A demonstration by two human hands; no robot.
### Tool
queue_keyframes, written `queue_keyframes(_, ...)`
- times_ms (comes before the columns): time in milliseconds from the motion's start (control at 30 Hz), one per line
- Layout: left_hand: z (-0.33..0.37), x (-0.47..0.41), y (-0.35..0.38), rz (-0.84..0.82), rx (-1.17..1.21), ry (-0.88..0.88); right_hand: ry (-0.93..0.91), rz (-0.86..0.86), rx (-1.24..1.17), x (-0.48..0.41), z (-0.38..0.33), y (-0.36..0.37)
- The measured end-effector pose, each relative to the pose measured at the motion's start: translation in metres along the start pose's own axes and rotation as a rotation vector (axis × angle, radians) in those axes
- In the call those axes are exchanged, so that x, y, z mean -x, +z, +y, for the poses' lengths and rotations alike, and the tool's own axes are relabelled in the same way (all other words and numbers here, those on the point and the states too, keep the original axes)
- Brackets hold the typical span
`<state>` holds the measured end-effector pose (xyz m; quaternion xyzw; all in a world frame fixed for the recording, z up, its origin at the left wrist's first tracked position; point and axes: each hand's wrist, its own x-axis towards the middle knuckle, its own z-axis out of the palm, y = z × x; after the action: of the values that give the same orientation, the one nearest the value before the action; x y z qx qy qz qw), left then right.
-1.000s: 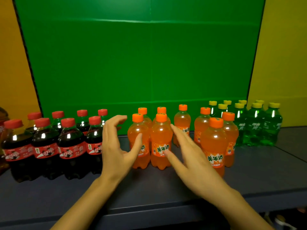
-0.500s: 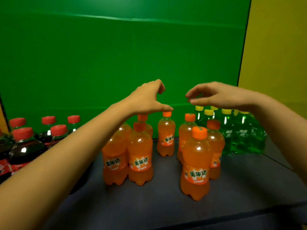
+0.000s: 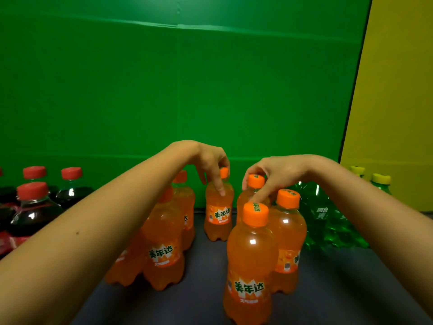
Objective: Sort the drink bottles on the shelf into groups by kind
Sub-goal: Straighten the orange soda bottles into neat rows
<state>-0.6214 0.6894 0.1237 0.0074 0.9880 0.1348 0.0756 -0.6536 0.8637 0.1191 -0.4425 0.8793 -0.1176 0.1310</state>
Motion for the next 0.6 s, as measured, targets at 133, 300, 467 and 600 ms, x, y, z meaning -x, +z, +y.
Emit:
queue_keyframes(133, -0.005, 0.005, 0.0, -0.006, 0.049, 0.029, 0.026, 0.081, 0.065, -0.002, 0.008, 0.001)
queue_keyframes(300, -0.004, 0.014, 0.0, -0.022, 0.02, 0.051, 0.046, 0.154, 0.135, -0.008, 0.011, 0.004)
queue_keyframes(467, 0.005, 0.017, 0.003, -0.01, -0.015, 0.071, 0.014, 0.188, 0.174, -0.01, 0.007, 0.008)
queue_keyframes(600, 0.014, 0.029, 0.004, 0.116, -0.382, 0.006, -0.003, 0.224, 0.151, -0.002, 0.01, 0.013)
